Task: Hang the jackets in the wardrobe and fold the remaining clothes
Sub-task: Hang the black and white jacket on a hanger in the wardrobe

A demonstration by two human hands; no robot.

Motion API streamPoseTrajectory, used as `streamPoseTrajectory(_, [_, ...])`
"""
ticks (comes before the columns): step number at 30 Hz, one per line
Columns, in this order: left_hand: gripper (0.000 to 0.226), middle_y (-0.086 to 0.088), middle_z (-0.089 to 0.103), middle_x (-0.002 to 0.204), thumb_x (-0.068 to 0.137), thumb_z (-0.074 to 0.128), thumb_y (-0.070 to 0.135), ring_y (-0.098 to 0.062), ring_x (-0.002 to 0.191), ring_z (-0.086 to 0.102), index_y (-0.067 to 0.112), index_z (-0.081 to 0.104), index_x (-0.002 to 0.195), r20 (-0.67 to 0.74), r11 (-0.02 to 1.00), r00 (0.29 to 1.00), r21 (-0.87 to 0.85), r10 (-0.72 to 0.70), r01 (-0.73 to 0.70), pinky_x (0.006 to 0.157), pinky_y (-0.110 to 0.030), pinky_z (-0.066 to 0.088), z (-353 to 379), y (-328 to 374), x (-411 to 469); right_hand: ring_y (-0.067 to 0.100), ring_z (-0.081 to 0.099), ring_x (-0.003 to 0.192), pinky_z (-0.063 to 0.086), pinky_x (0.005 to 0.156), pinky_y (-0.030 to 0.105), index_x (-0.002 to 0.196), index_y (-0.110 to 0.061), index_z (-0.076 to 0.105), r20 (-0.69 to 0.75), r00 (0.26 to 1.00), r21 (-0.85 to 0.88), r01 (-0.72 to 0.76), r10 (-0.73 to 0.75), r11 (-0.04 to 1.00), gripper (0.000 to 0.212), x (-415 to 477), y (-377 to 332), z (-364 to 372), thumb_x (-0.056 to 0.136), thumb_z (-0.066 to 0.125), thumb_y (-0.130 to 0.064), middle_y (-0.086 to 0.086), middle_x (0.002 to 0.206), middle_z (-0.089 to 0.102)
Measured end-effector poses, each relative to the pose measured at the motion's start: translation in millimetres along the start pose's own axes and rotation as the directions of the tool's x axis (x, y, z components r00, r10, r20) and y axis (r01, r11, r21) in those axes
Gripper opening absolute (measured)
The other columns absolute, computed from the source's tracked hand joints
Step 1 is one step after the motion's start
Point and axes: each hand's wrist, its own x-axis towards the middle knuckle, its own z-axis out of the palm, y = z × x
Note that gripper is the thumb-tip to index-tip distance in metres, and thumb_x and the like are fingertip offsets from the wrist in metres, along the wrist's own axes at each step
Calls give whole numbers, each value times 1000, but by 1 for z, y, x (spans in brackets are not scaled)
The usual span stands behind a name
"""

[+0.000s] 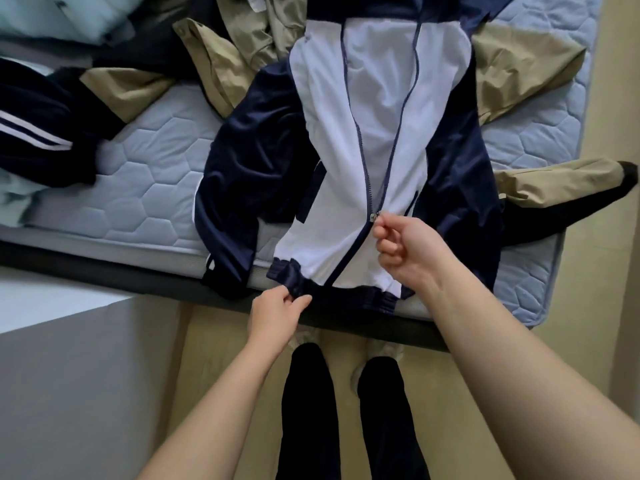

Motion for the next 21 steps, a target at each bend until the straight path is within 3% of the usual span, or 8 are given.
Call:
streamPoseTrajectory(4, [34, 3, 57, 92, 79, 69, 47, -20, 86, 55, 21, 50, 87, -116, 999, 993, 54, -2, 8, 67, -33, 45, -16, 34, -5, 3, 30, 33, 17, 30, 14, 72, -13, 49, 4, 1000, -91, 0, 1, 996, 27, -13, -7, 9, 98, 46, -17, -4, 51, 48])
streamPoseTrajectory(7, [67, 6, 44, 127, 75, 71, 51, -17, 115, 45, 27, 40, 129, -97, 955, 965, 193, 246, -224, 89, -36, 42, -23, 78, -1, 3, 30, 33, 17, 30, 14, 71, -13, 50, 30, 999, -127, -20, 24, 992, 28, -24, -14, 15, 98, 46, -17, -4, 50, 48])
streamPoseTrajectory(8, [61, 7, 46, 126, 78, 69, 50, -17, 117, 45, 28, 43, 129, -44, 920, 949, 262, 312, -290, 92, -37, 39, -22, 93, 3, 3, 30, 32, 17, 30, 14, 70, -12, 50, 35, 999, -133, -25, 30, 991, 29, -26, -17, 16, 98, 46, -17, -4, 50, 48])
streamPoseTrajectory(10, [14, 4, 59, 94, 86, 60, 35, -23, 100, 56, 24, 57, 95, -20, 874, 914, 301, 405, -381, 80, -33, 32, -17, 114, 10, 2, 30, 32, 17, 30, 13, 69, -12, 50, 34, 999, -115, -20, 24, 993, 29, -27, -26, 19, 97, 46, -15, -3, 49, 48])
streamPoseTrajectory(12, [17, 2, 52, 68, 85, 52, 15, -28, 82, 56, 20, 45, 71, -70, 861, 911, 362, 406, -356, 69, -31, 20, -15, 112, 15, 2, 29, 31, 16, 29, 13, 69, -11, 50, 29, 1000, -68, -11, 13, 998, 29, -26, -37, 21, 97, 45, -12, -3, 49, 47])
streamPoseTrajectory(15, [19, 1, 57, 71, 87, 48, 12, -26, 78, 56, 24, 49, 72, -37, 829, 958, 510, 285, -227, 70, -30, 22, -24, 80, 29, 2, 29, 31, 17, 30, 12, 71, -10, 51, 18, 1000, 40, 11, -11, 999, 26, -19, -54, 22, 97, 45, -11, -2, 50, 47])
streamPoseTrajectory(18, [11, 4, 60, 80, 92, 51, 28, -22, 86, 60, 27, 57, 83, 60, 768, 985, 619, 163, -165, 71, -30, 27, -39, 57, 43, 2, 29, 30, 17, 28, 13, 72, -12, 50, 22, 998, 117, 49, -52, 992, 23, -10, -70, 24, 94, 46, -9, -3, 50, 47])
streamPoseTrajectory(21, [12, 7, 60, 80, 87, 60, 38, -17, 84, 60, 27, 56, 84, 92, 822, 945, 471, 315, -320, 72, -30, 33, -36, 90, 54, 2, 31, 30, 18, 28, 14, 74, -13, 49, 26, 999, 119, 45, -48, 992, 21, -4, -76, 28, 95, 48, -12, -4, 49, 48])
